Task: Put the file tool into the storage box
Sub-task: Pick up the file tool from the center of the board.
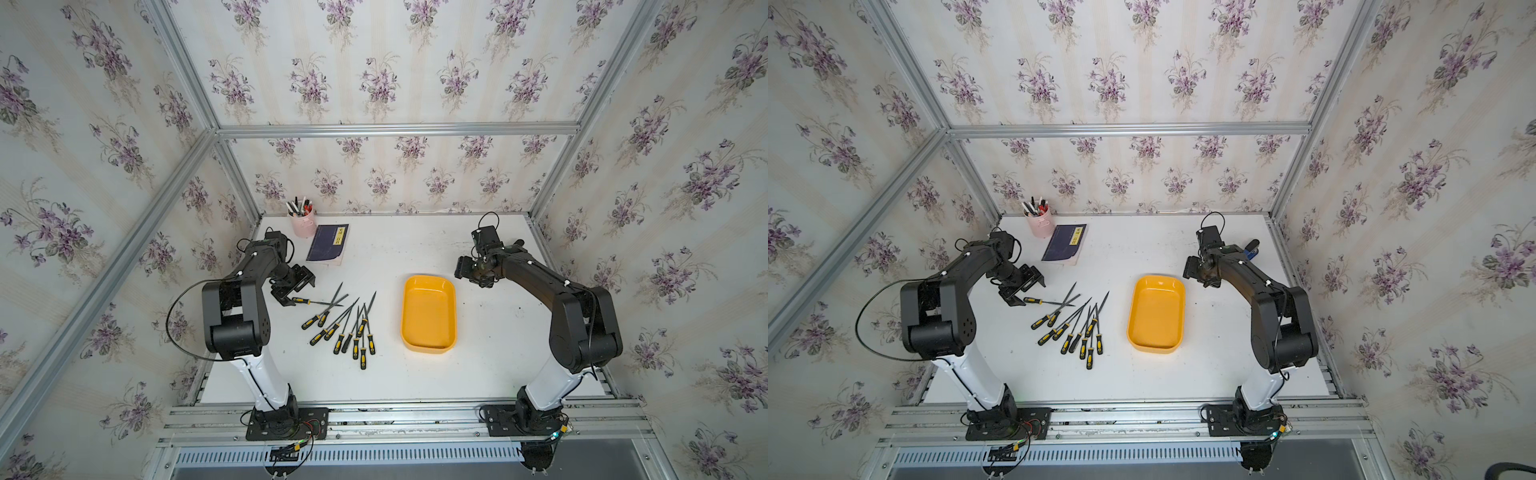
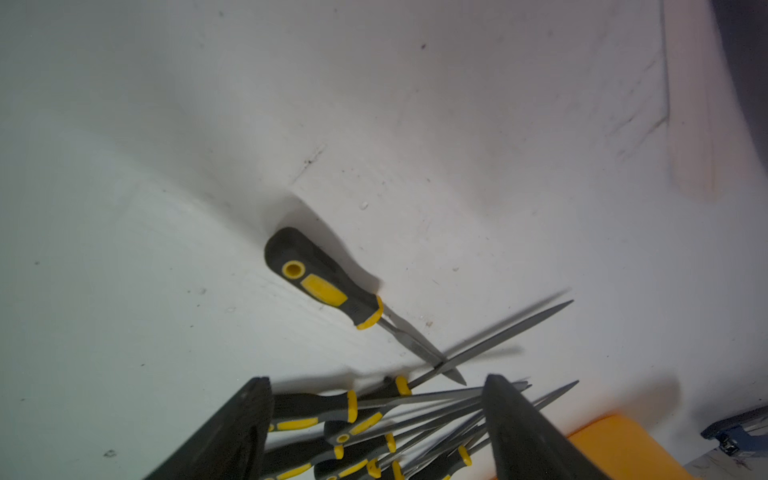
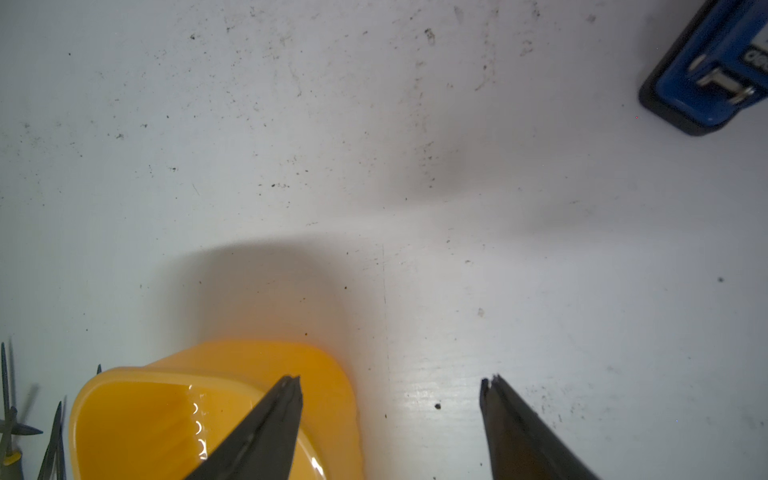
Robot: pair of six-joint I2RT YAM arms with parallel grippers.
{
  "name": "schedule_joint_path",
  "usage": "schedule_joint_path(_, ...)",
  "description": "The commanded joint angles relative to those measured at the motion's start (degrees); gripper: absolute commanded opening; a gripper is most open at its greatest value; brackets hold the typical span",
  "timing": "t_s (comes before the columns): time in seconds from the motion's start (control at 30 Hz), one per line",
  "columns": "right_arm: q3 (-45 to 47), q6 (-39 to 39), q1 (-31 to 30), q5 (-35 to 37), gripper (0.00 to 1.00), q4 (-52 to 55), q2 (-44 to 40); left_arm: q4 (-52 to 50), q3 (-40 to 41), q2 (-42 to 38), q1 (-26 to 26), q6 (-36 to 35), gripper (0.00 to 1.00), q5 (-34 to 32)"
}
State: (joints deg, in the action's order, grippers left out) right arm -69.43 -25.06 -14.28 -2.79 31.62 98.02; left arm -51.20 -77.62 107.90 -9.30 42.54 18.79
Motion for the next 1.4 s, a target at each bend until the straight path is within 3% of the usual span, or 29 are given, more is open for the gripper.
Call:
schedule_joint_path(0.0, 0.4, 0.8, 0.0, 0.3, 0.73, 0.2, -1.1, 2.3, -0.2, 1.8, -1.0, 7.3, 0.76, 4.7)
schedule_joint_path(0.33, 1.4, 1.4, -0.1, 1.4, 0.73, 0.3, -0.7, 2.8, 1.1, 4.9, -2.9, 8.4, 0.7, 3.8)
schedule_joint_path(0.43, 0.8, 1.4, -0.1, 1.0, 0.72, 0.4, 0.1, 3.5, 1.7, 6.1, -3.1, 8.7, 0.59, 3.7)
schedule_joint_path(0.53, 0.6, 1.5, 0.0, 1.4, 0.72, 0.1, 0.5, 4.1, 2.9, 6.8, -3.3, 8.5, 0.56, 3.5)
schedule_joint_path(0.67, 0.3, 1.8, 0.0, 1.5, 0.7, 0.0, 1.0, 5.0, 4.1, 8.0, -4.1, 8.0, 0.32, 3.8)
schedule_joint_path(0.73, 0.6, 2.0, 0.0, 1.5, 0.7, -0.1, 1.2, 5.4, 4.7, 8.0, -4.6, 7.9, 0.26, 4.1)
schedule_joint_path(1.0, 1.1, 2.6, 0.0, 1.5, 0.7, -0.2, 1.3, 5.3, 4.1, 7.8, -5.9, 7.7, 0.18, 4.3)
schedule_joint_path(1.37, 2.1, 2.6, 0.0, 1.9, 0.69, -1.5, 0.4, 7.3, 2.3, 0.1, -5.9, 11.0, 0.12, -2.7)
